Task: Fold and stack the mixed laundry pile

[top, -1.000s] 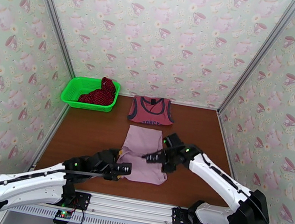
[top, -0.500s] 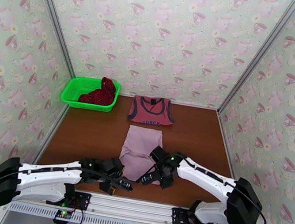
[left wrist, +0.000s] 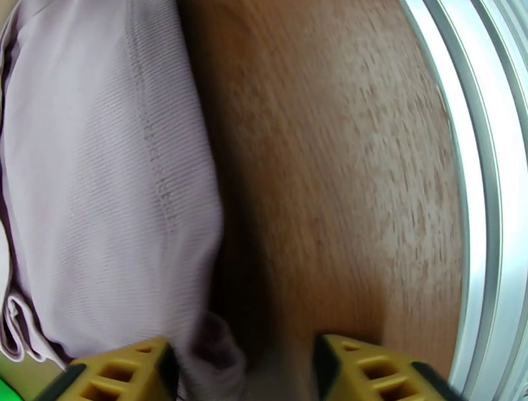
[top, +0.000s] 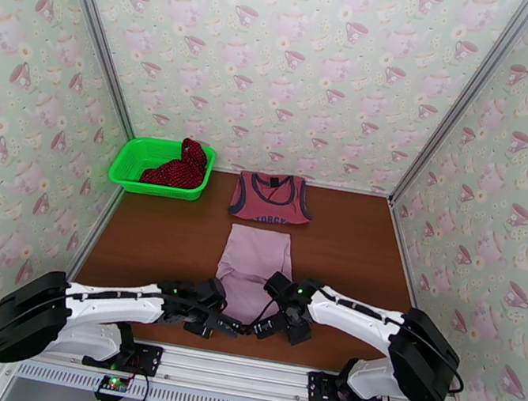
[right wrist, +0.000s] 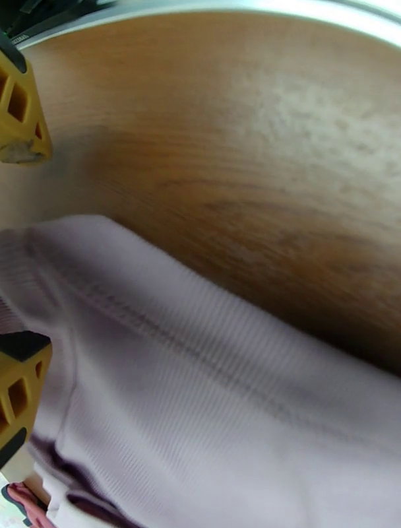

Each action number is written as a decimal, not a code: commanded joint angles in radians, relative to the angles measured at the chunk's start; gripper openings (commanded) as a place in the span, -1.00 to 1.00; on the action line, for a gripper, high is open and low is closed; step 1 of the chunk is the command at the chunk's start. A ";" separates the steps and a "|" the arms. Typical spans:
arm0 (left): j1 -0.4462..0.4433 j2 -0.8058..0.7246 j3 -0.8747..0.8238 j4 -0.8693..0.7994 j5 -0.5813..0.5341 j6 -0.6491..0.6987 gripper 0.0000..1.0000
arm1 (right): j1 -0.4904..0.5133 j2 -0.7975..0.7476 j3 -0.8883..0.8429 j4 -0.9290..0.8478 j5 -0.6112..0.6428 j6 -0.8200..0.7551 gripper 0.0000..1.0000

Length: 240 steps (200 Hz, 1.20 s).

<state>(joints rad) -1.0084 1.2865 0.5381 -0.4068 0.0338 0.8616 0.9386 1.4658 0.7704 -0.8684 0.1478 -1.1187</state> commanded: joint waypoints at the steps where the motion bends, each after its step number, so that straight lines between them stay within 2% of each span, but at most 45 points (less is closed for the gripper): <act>1: 0.016 0.046 0.034 -0.018 -0.005 -0.002 -0.32 | 0.007 0.027 -0.013 0.045 0.030 0.023 0.28; 10: 0.017 0.061 0.042 -0.020 -0.009 -0.007 -0.69 | 0.007 0.034 -0.013 0.056 0.037 0.025 0.12; 16: 0.019 0.071 0.048 -0.017 -0.018 -0.013 -0.99 | 0.007 0.037 -0.013 0.059 0.039 0.027 -0.11; 26: 0.022 0.080 0.059 -0.025 -0.030 -0.019 -1.00 | 0.007 0.035 -0.009 0.065 0.049 0.030 -0.47; 46: 0.026 0.059 0.069 -0.045 -0.044 -0.017 -1.00 | 0.003 0.005 0.008 0.054 0.049 0.033 -1.00; 88: 0.051 -0.131 0.090 -0.070 -0.087 0.045 -1.00 | -0.059 -0.121 0.059 0.072 0.001 0.077 -1.00; 105: 0.097 -0.196 0.094 -0.022 -0.081 0.089 -1.00 | -0.088 -0.157 0.089 0.109 -0.021 0.119 -1.00; 123: 0.172 -0.196 0.137 -0.010 -0.045 0.118 -1.00 | -0.129 -0.164 0.121 0.159 -0.039 0.180 -1.00; 187: 0.420 0.100 0.448 0.003 0.103 0.249 -1.00 | -0.298 -0.050 0.230 0.412 0.030 0.363 -1.00; 240: 0.516 0.457 0.772 -0.050 0.159 0.295 -1.00 | -0.416 0.205 0.370 0.546 -0.010 0.473 -1.00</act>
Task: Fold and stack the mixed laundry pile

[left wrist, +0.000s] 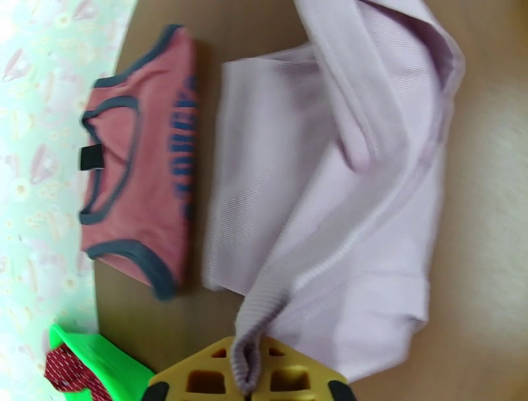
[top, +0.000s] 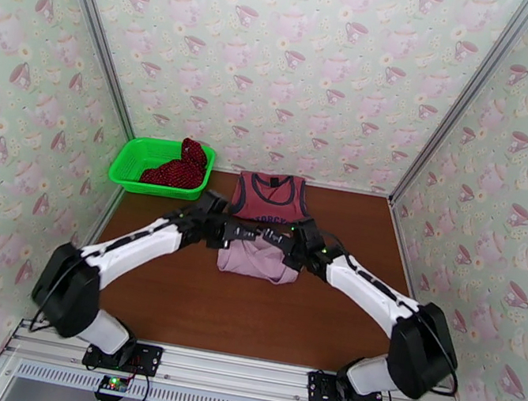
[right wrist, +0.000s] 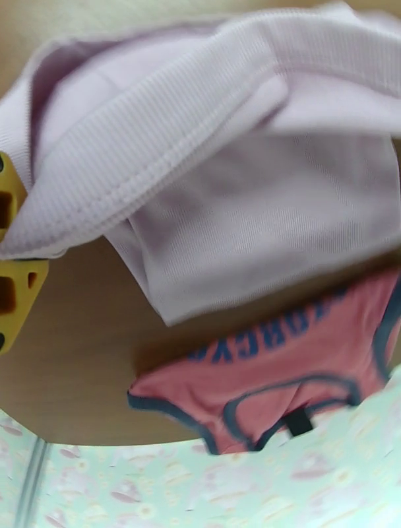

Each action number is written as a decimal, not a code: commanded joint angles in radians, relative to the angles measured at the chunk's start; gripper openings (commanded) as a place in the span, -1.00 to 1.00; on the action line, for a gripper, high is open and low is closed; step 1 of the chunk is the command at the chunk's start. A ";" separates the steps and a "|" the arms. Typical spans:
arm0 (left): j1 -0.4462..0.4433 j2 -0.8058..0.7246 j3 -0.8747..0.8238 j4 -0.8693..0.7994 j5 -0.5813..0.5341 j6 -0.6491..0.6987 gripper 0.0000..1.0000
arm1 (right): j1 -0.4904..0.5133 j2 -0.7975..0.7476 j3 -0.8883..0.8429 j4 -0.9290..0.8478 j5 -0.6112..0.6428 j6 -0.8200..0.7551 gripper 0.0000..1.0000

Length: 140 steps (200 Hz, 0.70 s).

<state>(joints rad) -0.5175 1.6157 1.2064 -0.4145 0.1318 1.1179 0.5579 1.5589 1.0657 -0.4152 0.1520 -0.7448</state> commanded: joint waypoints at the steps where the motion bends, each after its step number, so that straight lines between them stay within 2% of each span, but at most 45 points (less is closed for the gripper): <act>1: 0.026 0.134 0.109 -0.046 0.061 0.039 -1.00 | -0.038 0.118 0.078 0.094 -0.016 0.100 -1.00; 33: 0.047 0.296 0.227 -0.114 0.056 0.065 -1.00 | -0.075 0.289 0.202 0.120 -0.029 0.150 -1.00; 74: 0.075 0.379 0.284 -0.152 0.043 0.086 -1.00 | -0.109 0.427 0.325 0.085 -0.026 0.247 -1.00; 99: 0.088 0.431 0.336 -0.190 0.041 0.069 -1.00 | -0.121 0.465 0.345 0.087 -0.013 0.339 -0.45; 105: 0.089 0.443 0.347 -0.197 0.035 0.065 -0.84 | -0.124 0.471 0.346 0.087 -0.009 0.362 -0.35; 119: 0.093 0.465 0.357 -0.192 0.013 0.051 -0.33 | -0.127 0.482 0.349 0.087 -0.007 0.407 -0.21; 130: 0.097 0.472 0.352 -0.164 -0.009 0.039 -0.11 | -0.128 0.484 0.343 0.094 -0.015 0.420 -0.14; 140: 0.099 0.470 0.340 -0.133 -0.027 0.026 -0.02 | -0.126 0.484 0.347 0.084 -0.012 0.427 -0.12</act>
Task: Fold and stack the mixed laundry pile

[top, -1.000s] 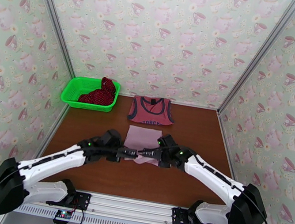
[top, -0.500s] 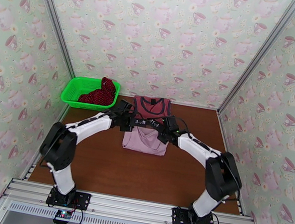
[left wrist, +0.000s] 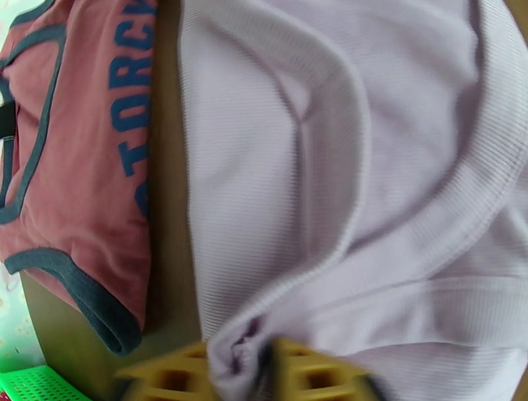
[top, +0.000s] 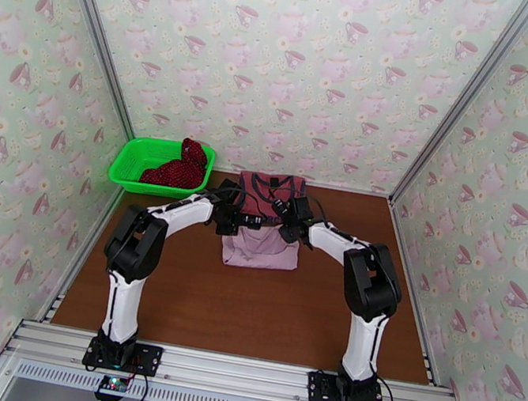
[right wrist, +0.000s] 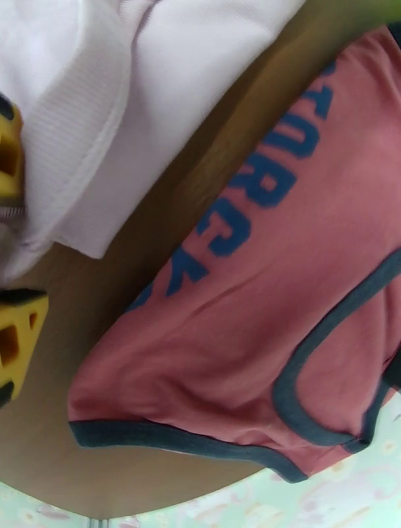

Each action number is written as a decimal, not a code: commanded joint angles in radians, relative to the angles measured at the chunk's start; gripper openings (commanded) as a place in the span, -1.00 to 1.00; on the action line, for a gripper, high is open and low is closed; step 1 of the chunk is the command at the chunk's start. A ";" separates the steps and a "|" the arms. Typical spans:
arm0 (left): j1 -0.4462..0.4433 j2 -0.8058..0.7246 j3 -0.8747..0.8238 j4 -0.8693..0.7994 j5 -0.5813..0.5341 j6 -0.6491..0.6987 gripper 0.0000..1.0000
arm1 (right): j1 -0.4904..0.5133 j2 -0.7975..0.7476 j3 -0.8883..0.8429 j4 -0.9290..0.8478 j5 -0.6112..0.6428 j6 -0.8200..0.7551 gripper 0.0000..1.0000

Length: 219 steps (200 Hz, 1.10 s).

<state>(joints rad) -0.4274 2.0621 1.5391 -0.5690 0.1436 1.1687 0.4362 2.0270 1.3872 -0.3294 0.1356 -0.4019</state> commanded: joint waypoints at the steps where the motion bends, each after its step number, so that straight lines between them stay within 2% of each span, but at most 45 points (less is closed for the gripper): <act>1: 0.009 0.023 0.006 0.026 -0.041 -0.025 -0.02 | -0.005 0.016 0.025 -0.002 0.004 0.085 -0.11; 17: 0.010 0.009 -0.023 0.107 -0.082 -0.067 0.10 | -0.007 0.005 0.027 -0.004 0.003 0.100 -0.06; 40: 0.003 -0.024 -0.060 0.231 -0.182 -0.146 0.16 | -0.007 -0.023 0.047 -0.016 -0.027 0.119 0.02; 62: -0.013 -0.102 -0.126 0.346 -0.271 -0.215 0.25 | -0.012 -0.061 0.075 -0.042 -0.066 0.151 0.15; 78: -0.024 -0.179 -0.175 0.414 -0.347 -0.317 0.32 | -0.027 -0.108 0.075 -0.047 -0.121 0.212 0.24; 95: -0.033 -0.275 -0.207 0.402 -0.407 -0.448 0.33 | -0.060 -0.169 0.074 -0.065 -0.171 0.360 0.27; 108: -0.041 -0.354 -0.233 0.367 -0.438 -0.562 0.32 | -0.097 -0.199 0.103 -0.142 -0.235 0.489 0.24; 128: -0.049 -0.474 -0.277 0.282 -0.447 -0.792 0.36 | -0.118 -0.280 0.037 -0.175 -0.338 0.515 0.22; 138: -0.047 -0.513 -0.277 0.195 -0.402 -0.920 0.39 | -0.119 -0.321 -0.017 -0.179 -0.331 0.529 0.24; 158: -0.038 -0.541 -0.296 0.051 -0.228 -1.164 0.45 | -0.119 -0.353 -0.082 -0.238 -0.325 0.566 0.26; 172: -0.030 -0.493 -0.290 -0.030 -0.094 -1.318 0.45 | -0.118 -0.347 -0.128 -0.233 -0.319 0.611 0.28; 188: -0.034 -0.414 -0.299 -0.052 0.034 -1.419 0.36 | -0.119 -0.324 -0.172 -0.196 -0.314 0.662 0.31; 198: -0.039 -0.387 -0.324 -0.031 0.059 -1.479 0.36 | -0.119 -0.302 -0.181 -0.179 -0.323 0.683 0.35; 219: -0.045 -0.384 -0.381 0.010 0.031 -1.572 0.36 | -0.117 -0.260 -0.188 -0.145 -0.337 0.712 0.37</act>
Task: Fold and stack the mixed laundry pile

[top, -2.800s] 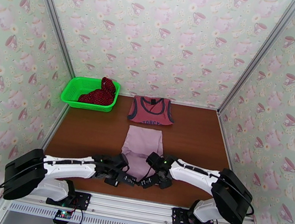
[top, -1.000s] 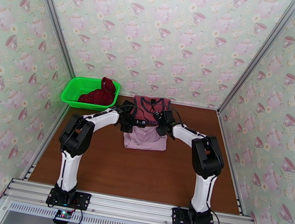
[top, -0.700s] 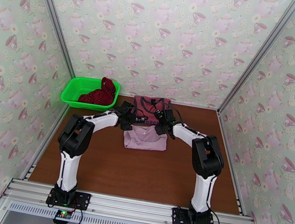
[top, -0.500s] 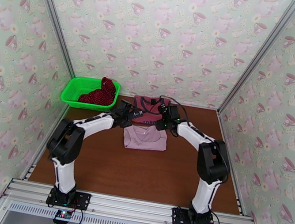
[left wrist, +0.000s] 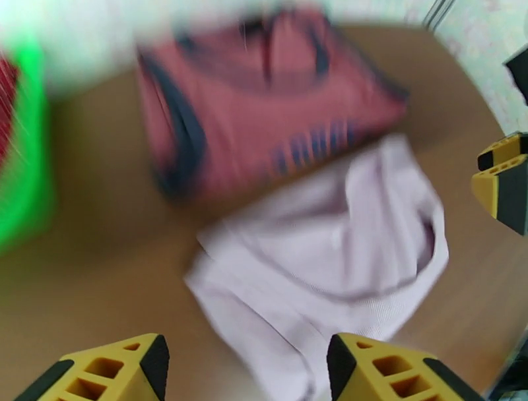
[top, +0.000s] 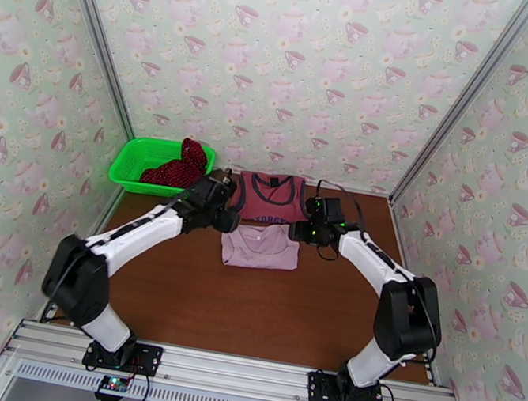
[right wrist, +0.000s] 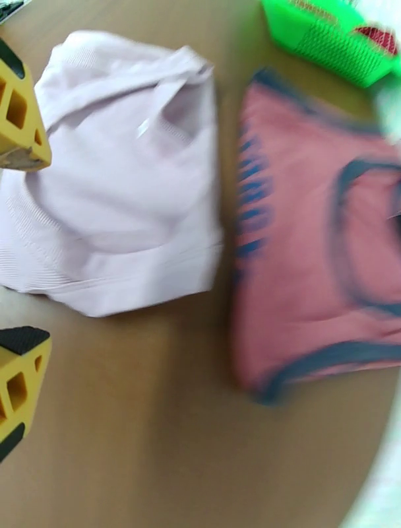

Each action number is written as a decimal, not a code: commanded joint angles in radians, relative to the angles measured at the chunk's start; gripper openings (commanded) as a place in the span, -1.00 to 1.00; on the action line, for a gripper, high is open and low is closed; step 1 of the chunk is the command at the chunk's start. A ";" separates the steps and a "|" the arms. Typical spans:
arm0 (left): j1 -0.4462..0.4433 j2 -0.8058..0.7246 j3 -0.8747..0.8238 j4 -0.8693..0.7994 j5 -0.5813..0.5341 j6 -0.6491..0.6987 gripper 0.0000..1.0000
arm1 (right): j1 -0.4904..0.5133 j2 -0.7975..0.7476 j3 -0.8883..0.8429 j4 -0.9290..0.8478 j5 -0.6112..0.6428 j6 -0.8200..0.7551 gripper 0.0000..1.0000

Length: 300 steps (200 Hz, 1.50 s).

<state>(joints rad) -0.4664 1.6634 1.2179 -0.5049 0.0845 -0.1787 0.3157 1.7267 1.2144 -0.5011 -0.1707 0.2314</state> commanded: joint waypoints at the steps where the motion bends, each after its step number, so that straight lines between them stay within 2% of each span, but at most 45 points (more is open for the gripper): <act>1: -0.006 0.014 -0.062 -0.054 0.086 -0.229 0.36 | 0.003 0.043 -0.016 0.027 -0.031 0.079 0.37; 23: -0.006 0.018 -0.076 -0.064 0.057 -0.267 0.38 | 0.003 0.087 -0.015 0.044 -0.034 0.095 0.38; 57: -0.008 0.074 -0.073 -0.032 0.108 -0.289 0.43 | 0.006 0.165 -0.021 0.092 -0.068 0.130 0.37; 130: -0.005 0.250 -0.024 0.073 0.129 -0.253 0.46 | 0.039 0.235 -0.029 0.140 -0.112 0.169 0.32; 178: -0.031 0.329 -0.001 0.171 0.201 -0.255 0.36 | 0.076 0.267 -0.033 0.153 -0.123 0.186 0.22; 206: -0.044 0.347 -0.011 0.211 0.220 -0.257 0.10 | 0.097 0.286 -0.025 0.153 -0.122 0.196 0.08; 232: -0.052 0.362 -0.036 0.277 0.252 -0.271 -0.44 | 0.104 0.295 -0.026 0.153 -0.119 0.201 -0.12; 243: -0.055 0.364 -0.045 0.297 0.262 -0.275 -0.76 | 0.105 0.295 -0.026 0.153 -0.120 0.202 -0.29; 252: -0.057 0.364 -0.054 0.313 0.263 -0.277 -0.95 | 0.106 0.294 -0.027 0.153 -0.120 0.201 -0.43; 265: -0.058 0.348 -0.073 0.326 0.255 -0.281 -1.00 | 0.106 0.289 -0.027 0.146 -0.118 0.197 -0.64; 275: -0.061 0.322 -0.088 0.329 0.241 -0.282 -1.00 | 0.106 0.285 -0.022 0.132 -0.117 0.195 -1.00; 300: -0.060 0.223 -0.115 0.281 0.182 -0.264 -1.00 | 0.105 0.250 0.008 0.072 -0.102 0.171 -1.00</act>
<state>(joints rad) -0.5198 1.9614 1.1496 -0.1661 0.2993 -0.4541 0.3965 1.9644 1.2121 -0.3103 -0.2504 0.4175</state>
